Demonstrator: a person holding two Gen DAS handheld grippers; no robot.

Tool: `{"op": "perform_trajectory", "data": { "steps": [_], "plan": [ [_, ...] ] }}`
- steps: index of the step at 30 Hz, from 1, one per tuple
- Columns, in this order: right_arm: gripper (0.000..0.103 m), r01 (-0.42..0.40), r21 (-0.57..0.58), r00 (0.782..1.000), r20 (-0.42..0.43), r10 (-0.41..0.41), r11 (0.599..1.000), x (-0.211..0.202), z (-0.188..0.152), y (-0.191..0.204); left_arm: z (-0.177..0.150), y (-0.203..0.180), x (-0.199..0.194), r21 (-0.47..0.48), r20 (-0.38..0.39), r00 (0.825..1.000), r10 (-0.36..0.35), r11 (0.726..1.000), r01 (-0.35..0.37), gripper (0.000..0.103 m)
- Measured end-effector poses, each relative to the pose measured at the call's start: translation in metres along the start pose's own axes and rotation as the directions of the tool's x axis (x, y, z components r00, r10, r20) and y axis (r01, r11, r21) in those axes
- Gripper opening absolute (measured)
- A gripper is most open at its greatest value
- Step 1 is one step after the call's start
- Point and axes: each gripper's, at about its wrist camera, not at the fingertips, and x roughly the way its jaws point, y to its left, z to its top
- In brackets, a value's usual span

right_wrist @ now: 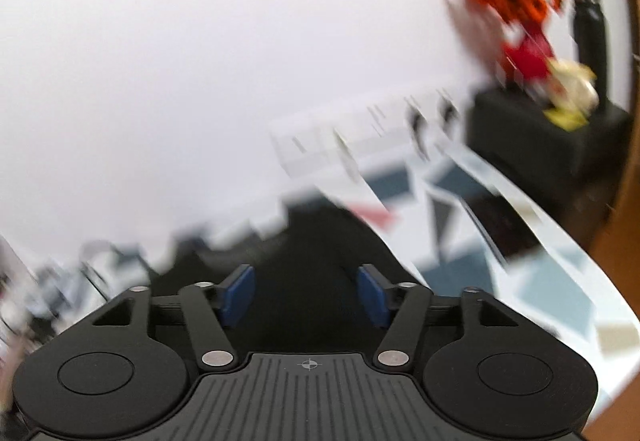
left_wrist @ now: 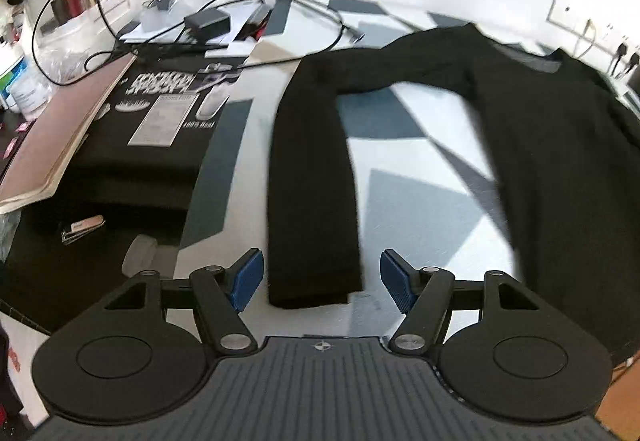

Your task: Fold clothes

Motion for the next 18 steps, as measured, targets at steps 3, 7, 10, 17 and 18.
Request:
{"op": "perform_trajectory", "data": {
  "steps": [3,7,10,17,18],
  "plan": [
    [0.068,-0.065,-0.02,0.996,0.054,0.066,0.998,0.007,0.026,0.022,-0.007,-0.009,0.011,0.041,-0.015,0.999,0.033,0.999,-0.032,0.066],
    [0.069,-0.062,-0.113,0.996,0.052,0.069,0.992,0.044,0.036,0.049,-0.007,-0.001,0.014,-0.025,-0.009,0.999,0.041,0.999,-0.042,0.015],
    [0.071,-0.048,-0.168,0.999,-0.027,0.044,0.985,0.084,0.021,0.056,0.0,0.013,0.004,-0.106,0.02,0.998,0.054,0.993,-0.051,0.011],
    [0.073,0.008,-0.259,0.98,-0.19,-0.059,0.966,0.164,-0.026,0.046,0.059,0.047,-0.067,-0.291,0.217,0.97,0.106,0.956,-0.039,0.01],
    [0.073,0.015,-0.264,0.976,-0.204,-0.071,0.965,0.173,-0.03,0.041,0.072,0.048,-0.079,-0.313,0.25,0.963,0.098,0.95,-0.015,0.01]
  ]
}}
